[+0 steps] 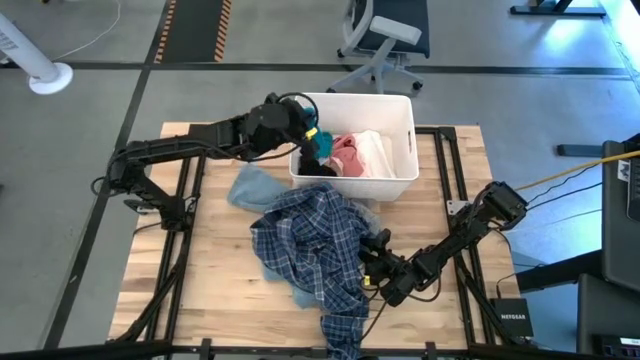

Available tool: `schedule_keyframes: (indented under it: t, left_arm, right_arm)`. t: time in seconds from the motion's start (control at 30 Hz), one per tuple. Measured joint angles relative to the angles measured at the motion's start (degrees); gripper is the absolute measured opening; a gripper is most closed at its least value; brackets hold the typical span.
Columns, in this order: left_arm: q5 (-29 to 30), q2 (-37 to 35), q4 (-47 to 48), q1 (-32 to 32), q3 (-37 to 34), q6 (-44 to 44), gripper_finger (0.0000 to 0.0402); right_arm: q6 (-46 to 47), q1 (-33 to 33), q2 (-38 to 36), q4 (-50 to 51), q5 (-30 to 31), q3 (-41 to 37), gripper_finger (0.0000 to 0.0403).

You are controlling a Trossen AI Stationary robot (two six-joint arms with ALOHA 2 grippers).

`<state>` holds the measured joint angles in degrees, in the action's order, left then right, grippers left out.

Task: Sort clothes
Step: Put the blue sock into the white laundry bin, then put the blue long sleeve into the white laundry bin

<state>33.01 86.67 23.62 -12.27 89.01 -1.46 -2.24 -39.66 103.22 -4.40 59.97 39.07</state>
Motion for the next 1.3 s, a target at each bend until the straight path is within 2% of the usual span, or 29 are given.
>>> schedule_keyframes:
  t: [0.33, 0.5, 0.6, 0.87, 1.07, 1.3]
  left_arm:
    - [-0.04, 1.42, 4.28, -0.54, 0.00, -2.86, 0.0154]
    - [1.15, -0.89, 10.91, 1.66, -0.02, -0.39, 0.0190]
    - [4.85, -4.01, 12.77, 3.93, -0.02, 0.11, 0.0193]
    - [5.34, -11.57, 14.33, 12.70, -1.83, 0.44, 0.0182]
    - [5.02, -17.95, 11.05, 15.20, -14.76, -0.89, 0.0172]
    - [2.30, -25.95, -3.42, 18.26, -33.09, -2.53, 0.0160]
  right_arm:
    - [-0.07, -0.07, 0.00, -0.02, 0.00, -0.02, 0.0215]
    - [-0.78, -0.07, 0.00, -0.04, -0.16, -0.02, 0.0215]
    - [-1.19, -0.07, 0.00, -0.06, -0.31, 0.00, 0.0215]
    - [-2.79, -0.13, -0.30, 0.47, -1.91, 0.02, 0.0215]
    - [-3.20, -0.13, -4.40, 4.07, -8.00, -0.28, 0.0215]
    - [-2.46, -0.11, -14.99, 12.13, -15.74, -0.12, 0.0215]
